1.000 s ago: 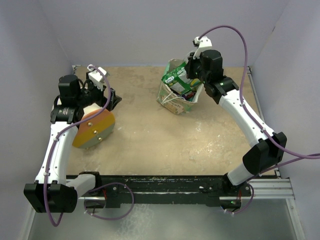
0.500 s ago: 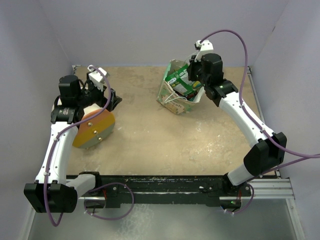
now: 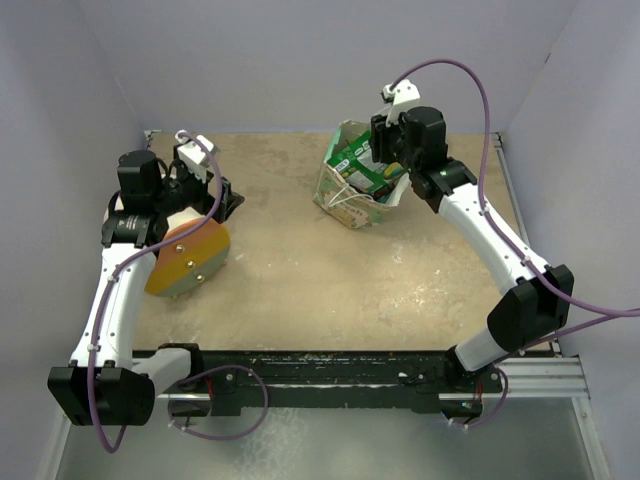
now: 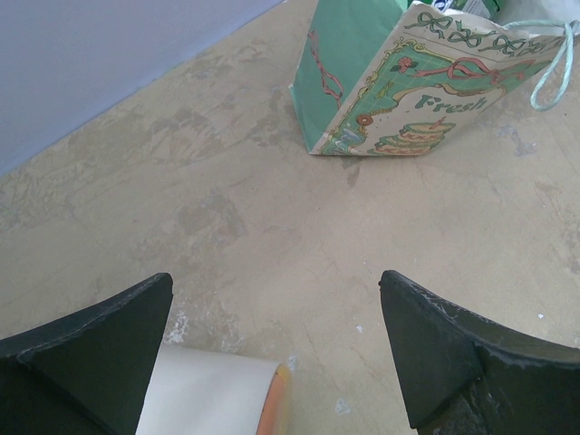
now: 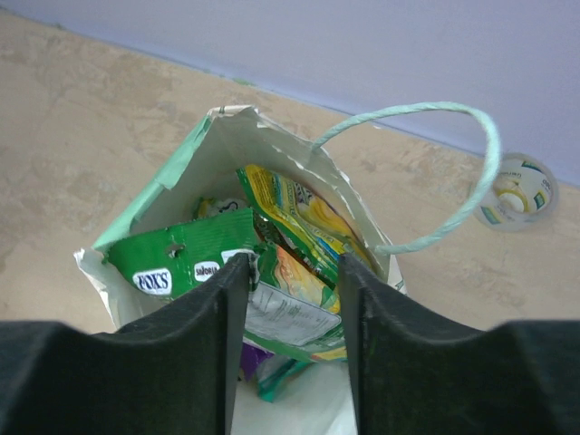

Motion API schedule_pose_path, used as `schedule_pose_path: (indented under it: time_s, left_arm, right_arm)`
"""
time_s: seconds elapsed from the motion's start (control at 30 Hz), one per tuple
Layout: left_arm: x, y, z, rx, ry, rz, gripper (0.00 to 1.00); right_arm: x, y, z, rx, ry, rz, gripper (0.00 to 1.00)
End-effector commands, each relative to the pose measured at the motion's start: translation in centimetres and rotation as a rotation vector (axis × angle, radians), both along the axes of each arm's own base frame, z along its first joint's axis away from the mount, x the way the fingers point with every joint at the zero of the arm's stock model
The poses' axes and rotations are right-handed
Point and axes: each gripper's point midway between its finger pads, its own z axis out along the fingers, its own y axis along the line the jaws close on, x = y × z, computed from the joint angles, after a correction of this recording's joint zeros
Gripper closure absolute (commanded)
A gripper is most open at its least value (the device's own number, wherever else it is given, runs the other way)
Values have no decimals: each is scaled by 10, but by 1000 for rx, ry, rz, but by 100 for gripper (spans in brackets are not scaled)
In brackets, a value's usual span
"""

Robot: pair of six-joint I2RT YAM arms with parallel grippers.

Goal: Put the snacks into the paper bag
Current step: Place the snack in the paper bag.

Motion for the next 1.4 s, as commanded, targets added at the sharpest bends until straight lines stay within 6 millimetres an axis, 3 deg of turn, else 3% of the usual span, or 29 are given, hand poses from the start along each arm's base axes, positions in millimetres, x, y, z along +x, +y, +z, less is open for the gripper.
schedule_pose_path:
  time_s: [0.0,0.3,0.6,0.83,1.0,1.2,1.37]
  left_arm:
    - [-1,0,15,-2,-68,-18,1]
    - [-2,0,16,0,-73,-16,1]
    - [-3,0,15,-2,-70,-19,1]
    - [-3,0,16,-3,-72,-21,1]
    - [-4,-1,16,-5,-71,-23,1]
    - [-3,-2,16,-10,-69,-28,1]
    - [-2,-2,16,-13,-68,-30,1]
  right_arm:
    - [-6,9,28,-69,-61,121,45]
    - [-26,37,1,-185,14,405,23]
    - [-7,28,-18,-350,18,410,19]
    - [7,28,-46,-443,68,447,20]
    - [8,31,-53,-424,94,451,27]
    - [20,10,-51,-444,109,291,49]
    - [22,5,-53,-450,116,230,61]
